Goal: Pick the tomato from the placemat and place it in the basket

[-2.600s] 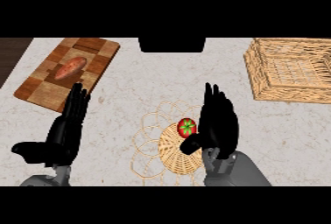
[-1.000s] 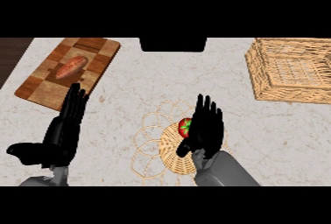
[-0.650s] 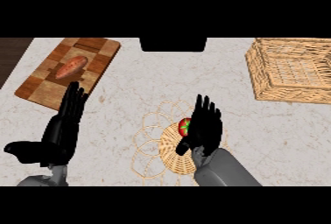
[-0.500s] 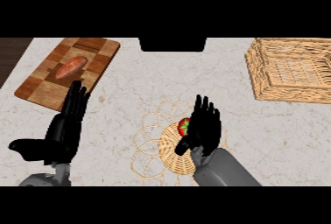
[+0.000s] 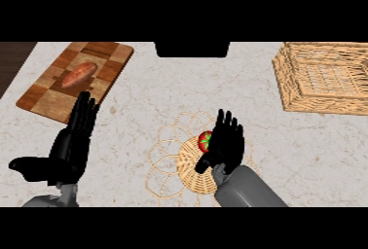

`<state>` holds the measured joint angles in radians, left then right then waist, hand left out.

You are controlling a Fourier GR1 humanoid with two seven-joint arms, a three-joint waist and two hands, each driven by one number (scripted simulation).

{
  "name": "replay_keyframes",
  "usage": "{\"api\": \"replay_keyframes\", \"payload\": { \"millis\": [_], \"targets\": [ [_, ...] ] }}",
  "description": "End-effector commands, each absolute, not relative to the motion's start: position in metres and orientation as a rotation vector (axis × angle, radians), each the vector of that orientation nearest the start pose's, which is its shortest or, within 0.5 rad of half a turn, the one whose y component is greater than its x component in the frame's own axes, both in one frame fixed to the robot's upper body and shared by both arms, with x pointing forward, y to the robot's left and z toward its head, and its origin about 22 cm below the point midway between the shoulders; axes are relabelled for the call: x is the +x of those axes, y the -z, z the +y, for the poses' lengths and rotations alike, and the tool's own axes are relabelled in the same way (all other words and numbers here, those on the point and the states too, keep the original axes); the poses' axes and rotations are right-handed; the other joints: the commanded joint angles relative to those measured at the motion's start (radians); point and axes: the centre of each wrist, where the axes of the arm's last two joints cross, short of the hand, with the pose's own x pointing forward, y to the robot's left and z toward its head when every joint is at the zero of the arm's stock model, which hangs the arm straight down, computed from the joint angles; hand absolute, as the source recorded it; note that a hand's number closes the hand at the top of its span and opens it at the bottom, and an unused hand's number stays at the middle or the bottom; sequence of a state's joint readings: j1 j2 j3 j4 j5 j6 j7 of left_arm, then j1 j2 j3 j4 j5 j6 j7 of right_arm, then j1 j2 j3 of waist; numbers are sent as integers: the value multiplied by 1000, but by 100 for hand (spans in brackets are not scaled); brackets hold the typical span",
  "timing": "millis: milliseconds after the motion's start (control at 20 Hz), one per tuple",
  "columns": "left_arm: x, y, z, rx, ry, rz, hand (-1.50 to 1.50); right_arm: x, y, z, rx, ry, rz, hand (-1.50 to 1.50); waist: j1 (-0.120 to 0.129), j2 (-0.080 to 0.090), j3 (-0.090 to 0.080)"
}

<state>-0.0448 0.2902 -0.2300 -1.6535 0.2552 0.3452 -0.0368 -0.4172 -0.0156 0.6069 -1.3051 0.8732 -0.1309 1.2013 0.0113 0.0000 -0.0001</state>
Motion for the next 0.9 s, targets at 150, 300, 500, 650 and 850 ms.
{"api": "replay_keyframes", "payload": {
  "millis": [150,300,500,650,850],
  "targets": [
    [236,-35,221,40,-27,-1679,0,285,-22,-49,-955,-570,-682,-150,8,1,0],
    [246,-48,234,84,-59,-1675,0,280,-1,-60,-909,-647,-670,150,-1,1,1],
    [237,-20,236,87,-51,-1691,0,284,0,-51,-946,-768,-695,150,0,1,0],
    [249,-40,226,88,-64,-1688,0,283,-16,-29,-949,-744,-698,150,6,1,0],
    [228,-20,238,99,-47,-1681,0,289,-12,-39,-981,-795,-717,150,-1,-1,0]
  ]
}}
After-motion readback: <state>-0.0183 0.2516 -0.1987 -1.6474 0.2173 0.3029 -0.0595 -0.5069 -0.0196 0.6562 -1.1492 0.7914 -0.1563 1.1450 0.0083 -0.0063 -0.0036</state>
